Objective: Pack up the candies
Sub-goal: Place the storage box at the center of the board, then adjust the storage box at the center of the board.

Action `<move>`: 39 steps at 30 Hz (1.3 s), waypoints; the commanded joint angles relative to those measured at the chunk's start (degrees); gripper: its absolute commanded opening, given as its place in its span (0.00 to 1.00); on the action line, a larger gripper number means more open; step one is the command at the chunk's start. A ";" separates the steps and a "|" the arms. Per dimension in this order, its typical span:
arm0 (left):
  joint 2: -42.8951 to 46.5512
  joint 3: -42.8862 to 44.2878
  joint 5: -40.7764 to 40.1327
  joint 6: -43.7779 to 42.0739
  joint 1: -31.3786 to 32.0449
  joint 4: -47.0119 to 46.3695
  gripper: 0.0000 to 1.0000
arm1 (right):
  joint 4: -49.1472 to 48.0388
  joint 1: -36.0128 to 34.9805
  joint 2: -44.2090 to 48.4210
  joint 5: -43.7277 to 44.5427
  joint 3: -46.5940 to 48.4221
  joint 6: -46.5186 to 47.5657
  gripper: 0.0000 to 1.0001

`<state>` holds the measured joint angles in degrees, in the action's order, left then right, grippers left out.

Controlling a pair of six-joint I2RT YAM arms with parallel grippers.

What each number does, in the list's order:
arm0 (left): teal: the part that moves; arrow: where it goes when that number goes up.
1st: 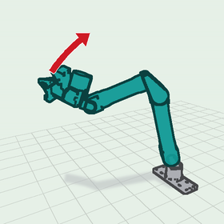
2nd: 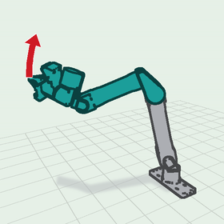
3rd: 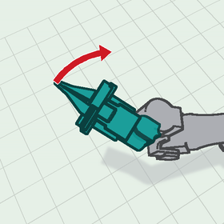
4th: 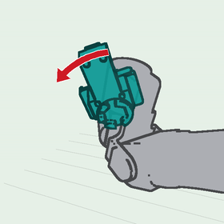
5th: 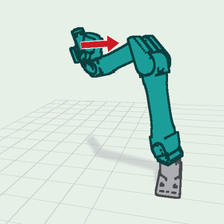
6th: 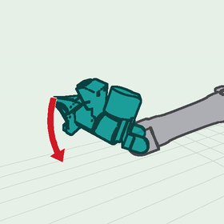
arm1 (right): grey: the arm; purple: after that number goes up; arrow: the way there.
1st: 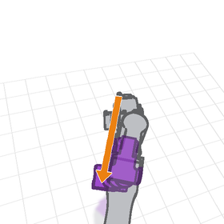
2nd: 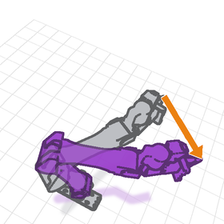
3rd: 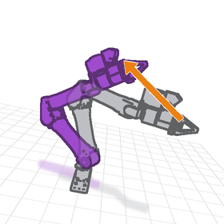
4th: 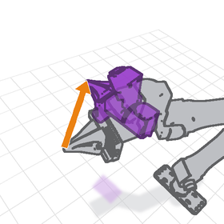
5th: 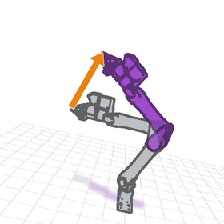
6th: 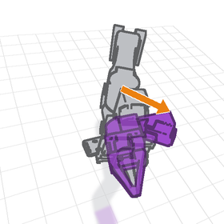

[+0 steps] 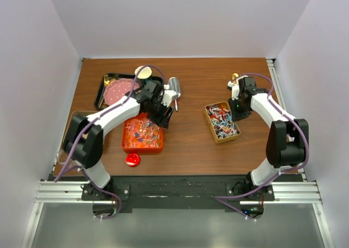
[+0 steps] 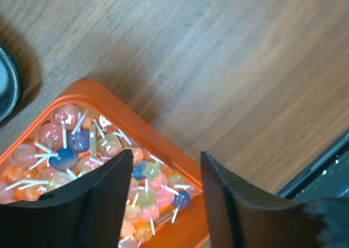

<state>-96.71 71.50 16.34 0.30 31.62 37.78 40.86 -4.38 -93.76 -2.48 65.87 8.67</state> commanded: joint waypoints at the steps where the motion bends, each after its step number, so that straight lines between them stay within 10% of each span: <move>1: -2.78 3.38 -1.39 3.13 -0.06 -0.16 0.52 | -1.58 0.08 3.31 1.25 1.81 -1.02 0.37; 13: -4.37 2.24 -0.08 0.85 4.32 0.98 0.00 | 0.80 0.16 13.33 0.90 1.46 -0.32 0.48; 39: -13.24 13.13 3.26 -30.35 17.25 6.34 0.00 | -1.40 0.51 10.87 2.39 2.25 2.94 0.48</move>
<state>-106.80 80.66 18.79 -21.41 48.12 46.02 41.10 -4.36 -83.31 -1.98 65.93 11.16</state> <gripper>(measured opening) 0.037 0.477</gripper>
